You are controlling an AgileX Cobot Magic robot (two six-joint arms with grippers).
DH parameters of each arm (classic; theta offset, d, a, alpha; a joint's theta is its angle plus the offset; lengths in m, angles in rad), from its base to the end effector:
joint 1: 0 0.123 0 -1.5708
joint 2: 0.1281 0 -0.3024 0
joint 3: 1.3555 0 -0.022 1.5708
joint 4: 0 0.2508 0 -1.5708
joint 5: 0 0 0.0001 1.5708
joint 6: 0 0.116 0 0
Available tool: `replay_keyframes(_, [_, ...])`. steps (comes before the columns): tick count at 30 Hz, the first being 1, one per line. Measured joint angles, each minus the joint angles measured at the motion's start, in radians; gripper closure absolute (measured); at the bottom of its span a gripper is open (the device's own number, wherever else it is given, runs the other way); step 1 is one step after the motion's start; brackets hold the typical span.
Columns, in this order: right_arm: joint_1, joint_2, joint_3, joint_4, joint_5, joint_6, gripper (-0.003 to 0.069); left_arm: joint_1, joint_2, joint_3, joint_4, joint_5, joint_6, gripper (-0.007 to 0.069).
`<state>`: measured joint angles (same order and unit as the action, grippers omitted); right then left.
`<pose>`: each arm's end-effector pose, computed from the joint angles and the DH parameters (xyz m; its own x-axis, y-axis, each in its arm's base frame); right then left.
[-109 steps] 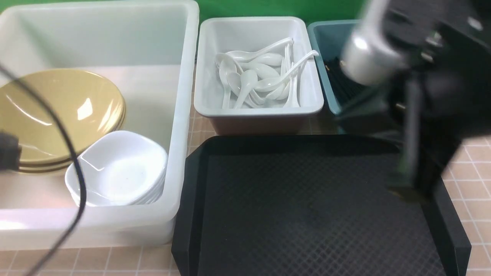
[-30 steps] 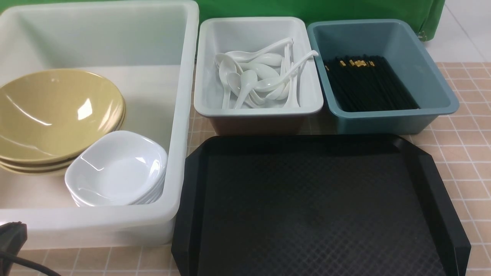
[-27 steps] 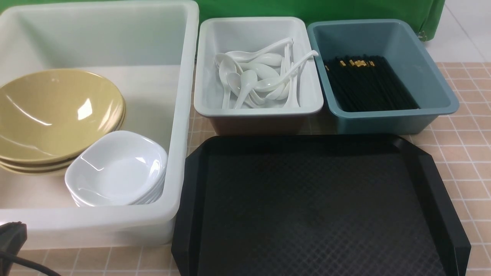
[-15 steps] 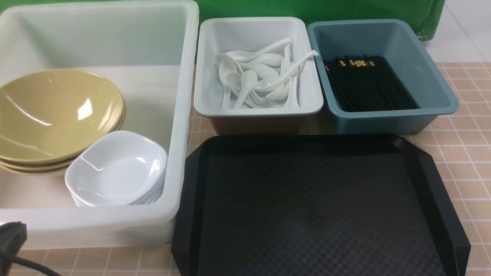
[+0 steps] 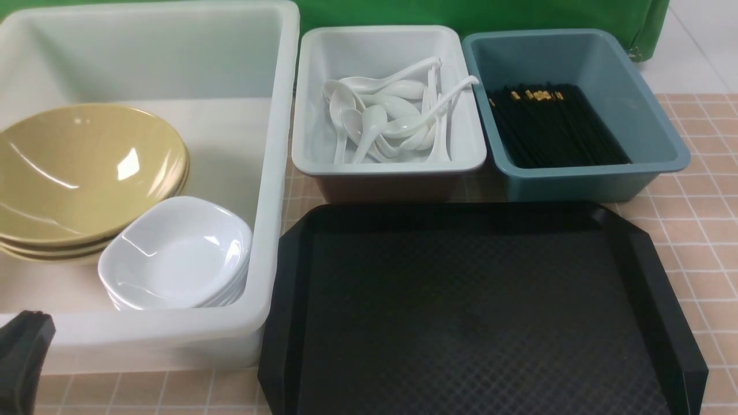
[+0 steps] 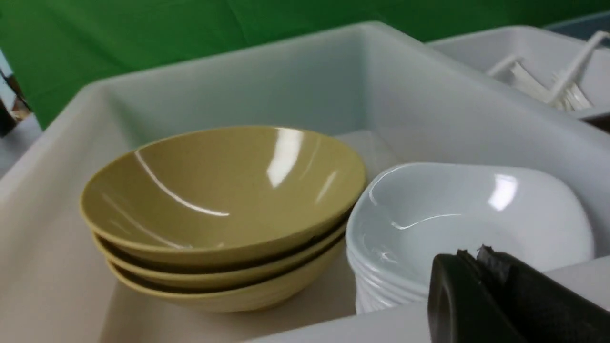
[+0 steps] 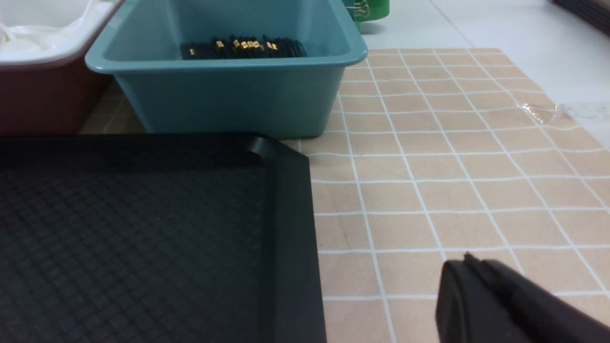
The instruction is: On brown table put chopsticks spoon bowls plates into blue grey white boxes.
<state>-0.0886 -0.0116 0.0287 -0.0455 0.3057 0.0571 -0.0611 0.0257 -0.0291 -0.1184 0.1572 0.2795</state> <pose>0.0607 -0.0070 0.1705 -0.2308 0.0343 -0.9724 0.1049 0.9944 0.0101 0.0644 -0.0061 0.2062 -0.0516 0.1653 -0.9849 0.0890 0.9830 0.1603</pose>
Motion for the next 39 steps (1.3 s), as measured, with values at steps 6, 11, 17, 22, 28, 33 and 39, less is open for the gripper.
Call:
replay_keyframes(6, [0.0, 0.0, 0.0, 0.0, 0.0, 0.0, 0.0612, 0.098, -0.037, 0.054, 0.038, 0.029, -0.111, 0.0623])
replay_keyframes(11, [0.0, 0.0, 0.0, 0.0, 0.0, 0.0, 0.061, 0.114, -0.037, 0.054, 0.048, 0.129, -0.124, 0.0623])
replay_keyframes(17, [0.0, 0.0, 0.0, 0.0, 0.0, 0.0, 0.0605, 0.114, -0.037, 0.054, 0.058, 0.15, -0.124, 0.0623])
replay_keyframes(22, [0.0, 0.0, 0.0, 0.0, 0.0, 0.0, 0.06, 0.114, -0.037, 0.054, 0.059, 0.151, -0.136, 0.0623])
replay_keyframes(28, [0.0, 0.0, 0.0, 0.0, 0.0, 0.0, 0.0591, 0.114, -0.037, 0.054, 0.059, 0.151, -0.139, 0.0623])
replay_keyframes(33, [0.0, 0.0, 0.0, 0.0, 0.0, 0.0, 0.0587, 0.114, -0.037, 0.054, 0.059, 0.151, -0.139, 0.0623])
replay_keyframes(39, [0.0, 0.0, 0.0, 0.0, 0.0, 0.0, 0.0582, 0.114, -0.037, 0.054, 0.058, 0.151, -0.139, 0.0623])
